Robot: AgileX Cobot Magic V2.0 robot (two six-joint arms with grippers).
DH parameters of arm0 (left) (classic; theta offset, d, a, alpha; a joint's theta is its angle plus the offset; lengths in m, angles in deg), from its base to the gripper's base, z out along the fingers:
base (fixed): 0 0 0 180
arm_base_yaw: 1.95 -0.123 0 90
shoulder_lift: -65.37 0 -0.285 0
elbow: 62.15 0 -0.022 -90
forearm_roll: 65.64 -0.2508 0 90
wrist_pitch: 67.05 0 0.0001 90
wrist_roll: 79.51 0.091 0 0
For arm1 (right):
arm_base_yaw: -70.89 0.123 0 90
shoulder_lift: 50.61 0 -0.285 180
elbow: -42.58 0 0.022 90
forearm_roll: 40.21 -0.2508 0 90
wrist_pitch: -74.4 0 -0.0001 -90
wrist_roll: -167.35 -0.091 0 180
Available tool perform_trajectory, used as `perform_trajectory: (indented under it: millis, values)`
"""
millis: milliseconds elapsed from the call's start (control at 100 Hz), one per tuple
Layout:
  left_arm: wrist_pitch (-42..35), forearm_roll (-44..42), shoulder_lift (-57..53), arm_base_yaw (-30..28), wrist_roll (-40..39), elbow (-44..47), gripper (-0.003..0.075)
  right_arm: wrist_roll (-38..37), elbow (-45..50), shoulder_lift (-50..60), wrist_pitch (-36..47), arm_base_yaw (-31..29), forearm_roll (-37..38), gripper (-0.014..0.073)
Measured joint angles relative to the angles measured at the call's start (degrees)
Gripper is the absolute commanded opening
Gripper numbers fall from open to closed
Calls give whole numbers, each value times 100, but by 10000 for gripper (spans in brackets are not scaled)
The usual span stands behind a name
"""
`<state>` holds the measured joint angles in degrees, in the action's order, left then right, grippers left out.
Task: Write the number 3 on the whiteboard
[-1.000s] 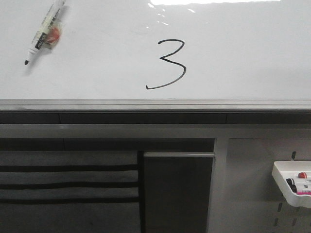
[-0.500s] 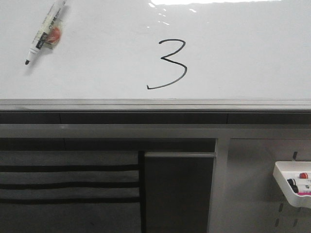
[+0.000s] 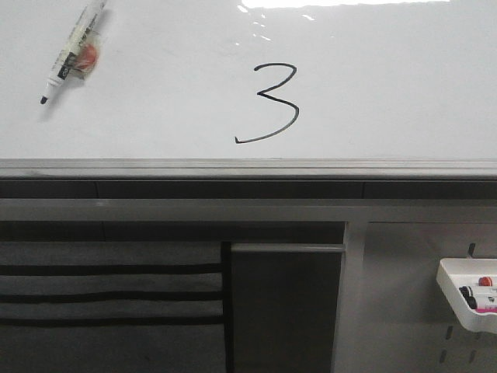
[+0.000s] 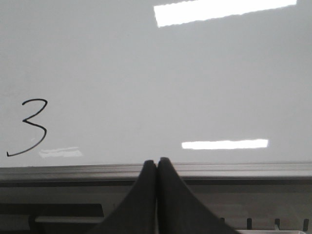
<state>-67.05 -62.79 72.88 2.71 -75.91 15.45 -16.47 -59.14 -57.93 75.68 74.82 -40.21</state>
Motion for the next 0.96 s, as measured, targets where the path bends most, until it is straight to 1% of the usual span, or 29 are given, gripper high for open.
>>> perform_trajectory:
  millis: [140, 290, 400, 960]
  values:
    - [0, 0, 0, 0, 0, 0, -18, -63, 0, 0, 80, 0, 0, -66]
    - [0, 0, 0, 0, 0, 0, -18, -564, 0, 0, 91, 0, 305, -66]
    - [0, 0, 0, 0, 0, 0, -18, -749, 0, 0, 81, 0, 432, -66]
    - [0, 0, 0, 0, -5, 0, -18, -824, 0, 0, 50, 0, 479, -66]
